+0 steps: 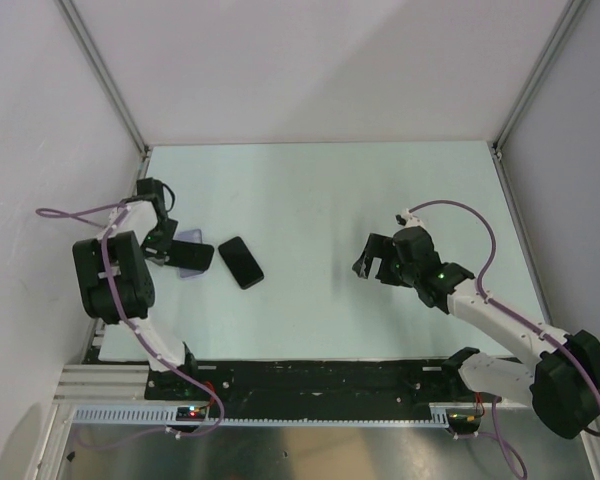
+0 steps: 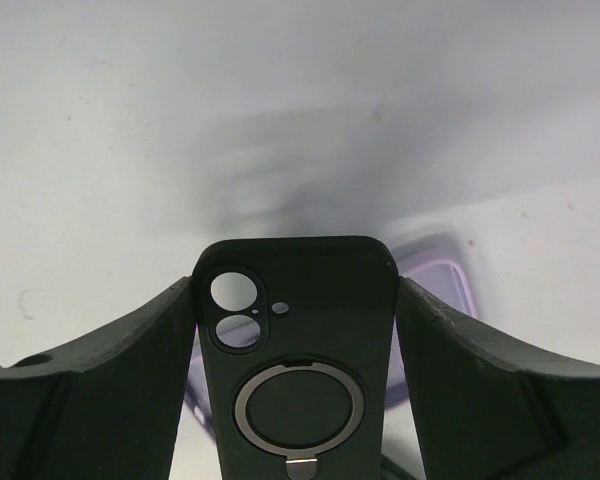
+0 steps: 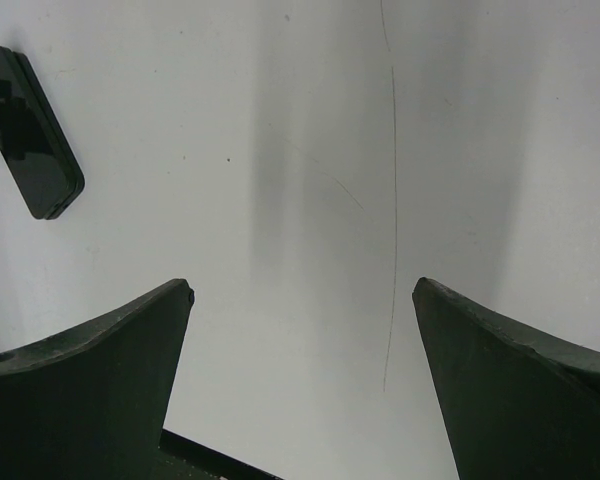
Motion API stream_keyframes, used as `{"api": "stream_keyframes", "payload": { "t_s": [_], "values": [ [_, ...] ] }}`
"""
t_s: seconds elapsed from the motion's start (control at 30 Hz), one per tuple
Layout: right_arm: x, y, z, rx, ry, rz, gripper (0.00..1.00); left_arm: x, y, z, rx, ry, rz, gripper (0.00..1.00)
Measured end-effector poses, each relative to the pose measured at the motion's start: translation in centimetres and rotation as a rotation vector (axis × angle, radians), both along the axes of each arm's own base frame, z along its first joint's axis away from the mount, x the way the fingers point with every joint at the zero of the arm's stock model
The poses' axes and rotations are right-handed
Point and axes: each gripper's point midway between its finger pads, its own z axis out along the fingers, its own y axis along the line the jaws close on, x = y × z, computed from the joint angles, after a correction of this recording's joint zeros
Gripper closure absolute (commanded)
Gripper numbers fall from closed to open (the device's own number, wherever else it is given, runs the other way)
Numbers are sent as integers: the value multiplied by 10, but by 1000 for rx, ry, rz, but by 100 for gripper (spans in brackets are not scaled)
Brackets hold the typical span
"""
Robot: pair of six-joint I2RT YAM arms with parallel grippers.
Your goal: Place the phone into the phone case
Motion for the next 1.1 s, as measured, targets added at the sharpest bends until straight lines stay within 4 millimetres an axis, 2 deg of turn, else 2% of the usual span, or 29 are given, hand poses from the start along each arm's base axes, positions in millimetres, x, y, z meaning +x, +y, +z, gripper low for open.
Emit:
{"api": "stream_keyframes", "payload": {
  "t_s": [0.13,0.27,0.47,0.57,0.73,0.87,0.93,1.1],
  "values": [
    [0,2,3,12,-8,7,2,-3,-4,22,2,-50,-40,40],
    [-1,16,12,54,-37,51,3,-7,-9,41,1,-106,-79,41],
    [-5,58,30,123,-70,168,3,-19,-31,53,-24,-147,-175,41],
    [-3,89,44,198,-102,255,3,-19,-61,66,-38,-196,-280,41],
    [-2,141,60,281,-137,395,5,-18,-131,88,-84,-293,-511,40],
    [-6,172,66,303,-162,476,6,-27,-179,93,-143,-330,-655,39],
    [-10,186,68,308,-171,512,7,-33,-195,92,-169,-335,-704,39],
    [-18,211,65,303,-180,569,12,-42,-221,94,-220,-353,-782,38]
  ]
}}
